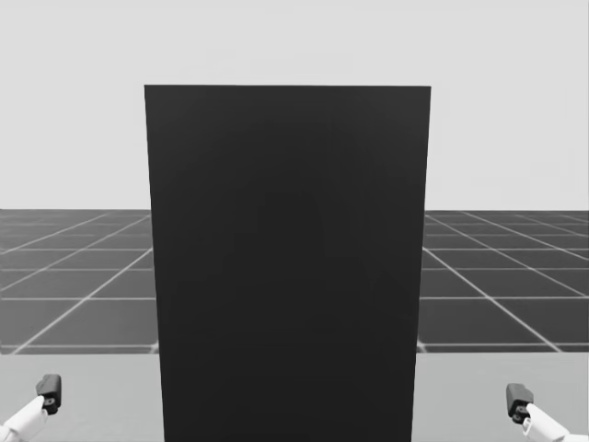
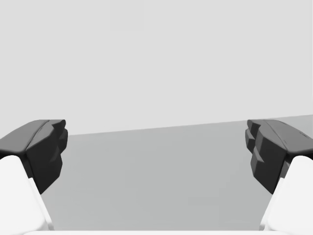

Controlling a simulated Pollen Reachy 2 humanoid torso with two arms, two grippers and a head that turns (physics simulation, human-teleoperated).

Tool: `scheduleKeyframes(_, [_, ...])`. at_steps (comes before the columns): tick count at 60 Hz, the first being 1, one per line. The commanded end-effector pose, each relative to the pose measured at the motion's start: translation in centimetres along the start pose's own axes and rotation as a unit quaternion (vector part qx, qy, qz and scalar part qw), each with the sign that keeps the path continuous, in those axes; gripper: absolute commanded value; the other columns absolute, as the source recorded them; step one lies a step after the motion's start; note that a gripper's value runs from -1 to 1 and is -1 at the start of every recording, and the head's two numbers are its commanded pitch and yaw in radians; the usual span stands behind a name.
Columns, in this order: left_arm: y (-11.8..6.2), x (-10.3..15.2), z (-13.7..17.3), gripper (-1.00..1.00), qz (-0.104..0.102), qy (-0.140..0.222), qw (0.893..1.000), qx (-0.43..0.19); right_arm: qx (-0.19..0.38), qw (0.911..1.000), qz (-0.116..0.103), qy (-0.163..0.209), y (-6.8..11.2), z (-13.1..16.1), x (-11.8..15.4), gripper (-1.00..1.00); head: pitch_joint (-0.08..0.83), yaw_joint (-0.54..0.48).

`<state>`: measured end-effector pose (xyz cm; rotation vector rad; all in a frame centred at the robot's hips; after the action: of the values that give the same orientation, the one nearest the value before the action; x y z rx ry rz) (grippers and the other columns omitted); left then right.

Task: Reach around the screen and pick up the object behind it.

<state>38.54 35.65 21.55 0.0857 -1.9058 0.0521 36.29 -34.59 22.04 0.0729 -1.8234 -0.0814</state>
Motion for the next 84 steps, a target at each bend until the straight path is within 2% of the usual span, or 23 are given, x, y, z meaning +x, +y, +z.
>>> scheduleKeyframes(1, [-0.1, 0.0, 0.0, -1.00, -0.001, 0.002, 1.000, -0.001, 0.003, 1.0000, 0.002, -0.001, 0.1, 0.1, -0.1, -1.00, 0.000, -0.01])
scheduleKeyframes(7, [-0.1, -0.1, 0.0, -1.00, 0.000, 0.009, 1.000, -0.004, 0.018, 0.9998, 0.001, 0.006, 0.4, 0.3, -0.1, -1.00, 0.001, -0.01])
scheduleKeyframes(11, [-0.2, -0.4, -0.1, -1.00, -0.002, 0.031, 0.999, -0.017, 0.033, 0.9994, 0.006, 0.012, 0.5, 0.3, -0.1, -1.00, 0.001, -0.01])
scheduleKeyframes(15, [-0.4, -1.0, -0.2, -1.00, -0.008, 0.066, 0.997, -0.038, 0.053, 0.9982, 0.006, 0.028, 0.5, 0.4, -0.3, -1.00, 0.002, -0.01])
scheduleKeyframes(17, [-0.5, -1.5, -0.2, -1.00, -0.021, 0.098, 0.993, -0.056, 0.080, 0.9958, 0.000, 0.046, 0.7, 0.5, -0.6, -1.00, 0.003, -0.01])
scheduleKeyframes(19, [-0.6, -1.8, -0.3, -1.00, -0.026, 0.113, 0.992, -0.058, 0.092, 0.9940, -0.010, 0.057, 0.7, 0.6, -0.7, -1.00, 0.004, -0.01])
scheduleKeyframes(20, [-0.7, -2.1, -0.3, -1.00, -0.024, 0.134, 0.989, -0.065, 0.107, 0.9914, -0.025, 0.072, 0.9, 0.6, -0.8, -1.00, 0.005, -0.01])
scheduleKeyframes(27, [-1.0, -2.6, -0.1, -1.00, -0.028, 0.171, 0.980, -0.099, 0.155, 0.9819, -0.037, 0.102, 1.6, 1.1, -1.3, -1.00, 0.008, -0.02])
scheduleKeyframes(28, [-1.1, -2.7, 0.0, -1.00, -0.025, 0.182, 0.976, -0.116, 0.177, 0.9774, -0.038, 0.109, 2.0, 1.4, -1.3, -1.00, 0.010, -0.02])
scheduleKeyframes(31, [-1.1, -2.8, 0.1, -1.00, -0.026, 0.190, 0.972, -0.132, 0.202, 0.9723, -0.036, 0.111, 2.3, 1.7, -1.4, -1.00, 0.011, -0.02])
scheduleKeyframes(34, [-1.3, -2.8, 0.5, -1.00, -0.029, 0.200, 0.965, -0.167, 0.239, 0.9649, -0.022, 0.107, 2.9, 2.2, -1.4, -1.00, 0.014, -0.02])
scheduleKeyframes(43, [-2.1, -2.6, 1.8, -1.00, -0.044, 0.200, 0.943, -0.261, 0.329, 0.9380, -0.025, 0.107, 4.8, 3.7, -1.4, -1.00, 0.024, -0.02])
scheduleKeyframes(45, [-2.4, -2.5, 2.0, -1.00, -0.047, 0.198, 0.940, -0.274, 0.338, 0.9343, -0.030, 0.110, 5.1, 3.9, -1.5, -1.00, 0.027, -0.02])
scheduleKeyframes(48, [-2.7, -2.5, 2.3, -1.00, -0.051, 0.196, 0.934, -0.293, 0.347, 0.9312, -0.025, 0.108, 5.5, 4.1, -1.7, -1.00, 0.031, -0.02])
scheduleKeyframes(50, [-3.0, -2.4, 2.6, -1.00, -0.057, 0.192, 0.930, -0.307, 0.361, 0.9249, -0.030, 0.117, 5.7, 4.3, -1.8, -1.00, 0.035, -0.02])
scheduleKeyframes(52, [-3.1, -2.4, 2.8, -1.00, -0.056, 0.191, 0.928, -0.314, 0.368, 0.9224, -0.027, 0.114, 5.9, 4.5, -1.9, -1.00, 0.036, -0.02])
scheduleKeyframes(53, [-3.3, -2.3, 3.0, -1.00, -0.059, 0.187, 0.925, -0.327, 0.383, 0.9170, -0.023, 0.110, 6.1, 4.7, -1.9, -1.00, 0.039, -0.02])
scheduleKeyframes(59, [-3.7, -2.1, 3.5, -1.00, -0.059, 0.177, 0.917, -0.352, 0.414, 0.9041, -0.025, 0.101, 6.6, 5.3, -1.8, -1.00, 0.047, -0.02])
scheduleKeyframes(60, [-3.8, -2.0, 3.7, -1.00, -0.058, 0.174, 0.914, -0.363, 0.429, 0.8984, -0.023, 0.093, 6.8, 5.5, -1.7, -1.00, 0.049, -0.02])
scheduleKeyframes(66, [-4.3, -1.9, 4.2, -1.00, -0.057, 0.171, 0.905, -0.386, 0.453, 0.8879, -0.019, 0.080, 7.2, 6.0, -1.7, -1.00, 0.052, -0.02])
scheduleKeyframes(71, [-5.2, -1.9, 4.6, -1.00, -0.057, 0.170, 0.897, -0.405, 0.458, 0.8857, -0.016, 0.078, 7.4, 6.0, -1.9, -1.00, 0.057, -0.02])
scheduleKeyframes(77, [-6.1, -1.9, 4.8, -1.00, -0.053, 0.166, 0.893, -0.415, 0.456, 0.8868, -0.012, 0.076, 7.4, 6.0, -2.1, -1.00, 0.061, -0.02])
scheduleKeyframes(84, [-7.3, -2.0, 5.2, -1.00, -0.050, 0.164, 0.883, -0.436, 0.454, 0.8877, -0.013, 0.074, 7.4, 6.0, -2.0, -1.00, 0.063, -0.03])
